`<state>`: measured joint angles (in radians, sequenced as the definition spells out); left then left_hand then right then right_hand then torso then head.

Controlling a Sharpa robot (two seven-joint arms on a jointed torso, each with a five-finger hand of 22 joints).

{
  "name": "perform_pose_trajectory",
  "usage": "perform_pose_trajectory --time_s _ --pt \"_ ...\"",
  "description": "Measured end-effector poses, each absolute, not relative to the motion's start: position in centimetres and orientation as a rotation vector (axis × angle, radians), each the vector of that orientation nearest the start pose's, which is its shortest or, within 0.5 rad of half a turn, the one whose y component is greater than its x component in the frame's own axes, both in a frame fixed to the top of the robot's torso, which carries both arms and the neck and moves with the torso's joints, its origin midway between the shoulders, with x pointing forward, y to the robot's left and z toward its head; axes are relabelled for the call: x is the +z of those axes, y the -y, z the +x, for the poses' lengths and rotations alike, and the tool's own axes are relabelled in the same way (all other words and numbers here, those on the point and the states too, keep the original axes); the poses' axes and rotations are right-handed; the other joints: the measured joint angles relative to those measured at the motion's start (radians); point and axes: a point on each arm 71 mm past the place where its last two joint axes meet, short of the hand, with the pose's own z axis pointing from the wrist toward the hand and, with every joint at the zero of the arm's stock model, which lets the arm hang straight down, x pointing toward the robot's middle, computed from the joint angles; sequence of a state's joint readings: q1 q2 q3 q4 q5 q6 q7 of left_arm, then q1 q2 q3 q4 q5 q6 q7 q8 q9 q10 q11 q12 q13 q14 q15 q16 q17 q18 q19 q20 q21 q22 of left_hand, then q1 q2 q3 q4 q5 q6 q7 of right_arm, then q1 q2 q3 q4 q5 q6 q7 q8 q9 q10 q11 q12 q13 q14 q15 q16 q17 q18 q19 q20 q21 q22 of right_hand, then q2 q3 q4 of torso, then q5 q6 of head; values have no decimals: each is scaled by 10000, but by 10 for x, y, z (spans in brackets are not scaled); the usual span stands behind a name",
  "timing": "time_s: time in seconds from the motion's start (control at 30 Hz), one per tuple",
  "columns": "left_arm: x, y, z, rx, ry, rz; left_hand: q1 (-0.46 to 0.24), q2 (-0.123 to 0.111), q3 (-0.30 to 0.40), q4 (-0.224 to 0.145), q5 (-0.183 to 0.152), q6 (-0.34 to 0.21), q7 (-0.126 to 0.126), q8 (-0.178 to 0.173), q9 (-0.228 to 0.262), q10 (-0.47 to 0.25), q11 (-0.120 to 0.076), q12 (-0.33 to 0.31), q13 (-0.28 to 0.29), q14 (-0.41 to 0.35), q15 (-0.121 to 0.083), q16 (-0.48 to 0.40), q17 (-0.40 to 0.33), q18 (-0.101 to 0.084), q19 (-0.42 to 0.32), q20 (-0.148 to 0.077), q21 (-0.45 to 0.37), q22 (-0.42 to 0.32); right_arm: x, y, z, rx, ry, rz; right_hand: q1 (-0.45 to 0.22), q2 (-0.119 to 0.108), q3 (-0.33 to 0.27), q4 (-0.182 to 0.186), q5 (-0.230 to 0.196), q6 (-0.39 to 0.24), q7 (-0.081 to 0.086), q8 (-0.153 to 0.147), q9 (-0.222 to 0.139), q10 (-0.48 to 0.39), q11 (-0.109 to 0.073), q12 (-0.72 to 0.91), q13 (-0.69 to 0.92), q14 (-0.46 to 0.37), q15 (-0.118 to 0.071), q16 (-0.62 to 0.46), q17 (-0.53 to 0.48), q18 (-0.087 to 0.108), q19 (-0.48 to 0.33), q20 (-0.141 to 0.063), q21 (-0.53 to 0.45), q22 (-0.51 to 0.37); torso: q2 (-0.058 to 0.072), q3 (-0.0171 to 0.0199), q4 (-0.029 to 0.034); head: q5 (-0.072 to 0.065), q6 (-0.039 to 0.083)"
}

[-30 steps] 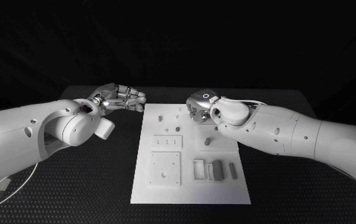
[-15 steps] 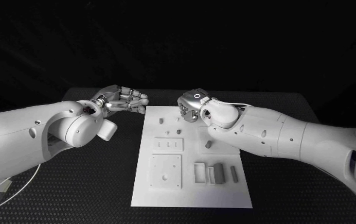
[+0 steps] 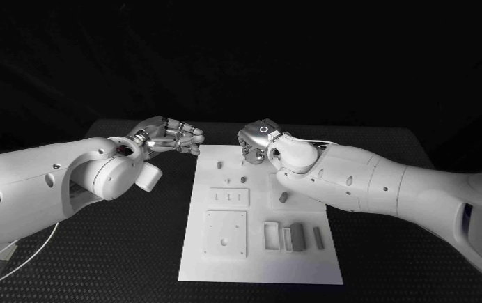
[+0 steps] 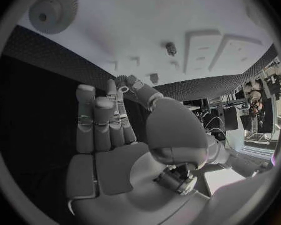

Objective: Assemble the parts on the task board

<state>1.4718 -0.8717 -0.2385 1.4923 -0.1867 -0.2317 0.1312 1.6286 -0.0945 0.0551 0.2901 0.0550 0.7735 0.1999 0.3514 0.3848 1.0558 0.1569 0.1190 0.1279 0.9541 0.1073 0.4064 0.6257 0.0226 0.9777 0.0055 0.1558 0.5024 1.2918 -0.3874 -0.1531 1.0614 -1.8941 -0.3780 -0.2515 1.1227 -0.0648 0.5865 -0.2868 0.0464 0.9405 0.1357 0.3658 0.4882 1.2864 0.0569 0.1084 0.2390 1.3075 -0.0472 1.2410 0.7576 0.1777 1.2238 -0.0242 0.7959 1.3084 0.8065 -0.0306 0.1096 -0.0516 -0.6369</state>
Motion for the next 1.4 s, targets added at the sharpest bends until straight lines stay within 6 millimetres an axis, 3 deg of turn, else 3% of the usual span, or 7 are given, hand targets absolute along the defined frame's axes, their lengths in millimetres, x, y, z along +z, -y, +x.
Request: perform_pose_trajectory --time_s 0.47,1.4 --pt "-130 -230 511 -12877 -17008 -8511 0 0 0 0 0 0 0 0 1 0 0 0 0 0 0 0 26 -2 0 0 0 0 -183 91 567 2483 -14063 -5308 -14 -14 28 28 -1 -1 0 -1 -7 -12 -9 -1 -1 -24 -24 39 -8 1 -2 7 0 0 38 14 -6 30 57" --pt "-125 -230 513 -12871 -16941 -8382 -41 -41 0 0 0 0 0 0 1 0 0 0 8 0 0 -39 53 -3 0 0 0 1 -185 84 565 2636 -14120 -5358 -40 -40 57 -2 -2 -1 -1 -1 0 16 22 -2 8 -21 -21 39 -28 0 0 34 0 0 51 9 -30 65 -194"
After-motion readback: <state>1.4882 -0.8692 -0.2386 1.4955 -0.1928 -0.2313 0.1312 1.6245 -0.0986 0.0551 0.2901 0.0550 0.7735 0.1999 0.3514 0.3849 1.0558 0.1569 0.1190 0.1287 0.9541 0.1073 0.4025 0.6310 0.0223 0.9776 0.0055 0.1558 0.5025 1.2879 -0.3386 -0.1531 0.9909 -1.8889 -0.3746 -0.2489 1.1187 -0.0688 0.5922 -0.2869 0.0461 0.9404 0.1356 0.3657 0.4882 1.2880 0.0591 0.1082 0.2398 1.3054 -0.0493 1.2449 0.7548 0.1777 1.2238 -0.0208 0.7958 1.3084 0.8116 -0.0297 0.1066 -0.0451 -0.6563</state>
